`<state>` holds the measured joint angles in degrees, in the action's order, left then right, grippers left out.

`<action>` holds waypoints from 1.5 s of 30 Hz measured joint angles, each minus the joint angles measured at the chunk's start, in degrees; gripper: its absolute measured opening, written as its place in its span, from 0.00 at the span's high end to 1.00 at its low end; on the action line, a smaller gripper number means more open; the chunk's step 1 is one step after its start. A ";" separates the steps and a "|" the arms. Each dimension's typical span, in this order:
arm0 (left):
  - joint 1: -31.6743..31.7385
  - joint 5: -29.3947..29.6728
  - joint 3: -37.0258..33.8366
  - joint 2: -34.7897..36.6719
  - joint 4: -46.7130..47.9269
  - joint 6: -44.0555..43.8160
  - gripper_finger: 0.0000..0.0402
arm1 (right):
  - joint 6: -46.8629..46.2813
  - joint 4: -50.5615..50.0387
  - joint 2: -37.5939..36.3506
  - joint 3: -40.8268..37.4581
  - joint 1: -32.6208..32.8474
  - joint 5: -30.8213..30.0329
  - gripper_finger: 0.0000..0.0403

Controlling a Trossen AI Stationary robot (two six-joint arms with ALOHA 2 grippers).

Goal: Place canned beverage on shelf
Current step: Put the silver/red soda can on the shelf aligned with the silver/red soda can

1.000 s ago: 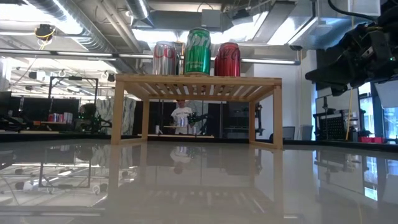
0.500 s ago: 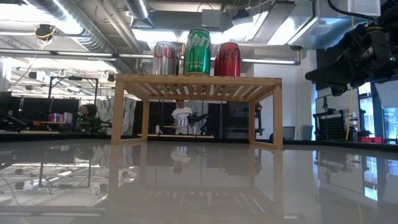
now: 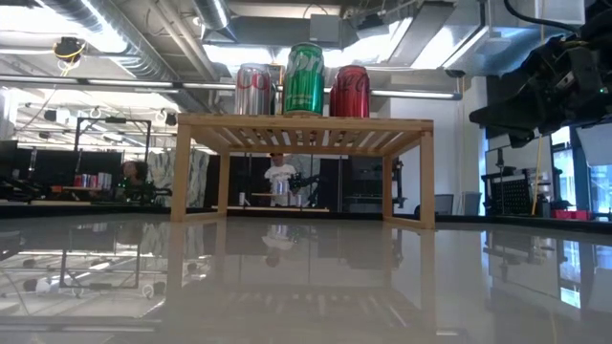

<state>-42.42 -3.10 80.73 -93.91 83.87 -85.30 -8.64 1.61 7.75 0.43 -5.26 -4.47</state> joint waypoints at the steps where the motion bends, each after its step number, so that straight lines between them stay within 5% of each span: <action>1: 0.01 0.05 0.00 0.00 0.02 0.00 0.17 | 0.00 0.00 0.00 0.00 0.00 0.00 0.99; 27: -0.43 -2.44 -10.93 0.09 -12.82 1.90 0.17 | 0.02 -0.04 -0.02 0.00 -0.02 0.57 0.99; 45: -0.29 -2.00 -11.19 0.09 -12.95 1.46 0.23 | 0.02 -0.02 -0.02 -0.02 -0.02 0.57 0.99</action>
<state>-42.71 -5.10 69.54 -93.82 70.91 -83.83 -8.62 1.58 7.73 0.40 -5.28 -3.90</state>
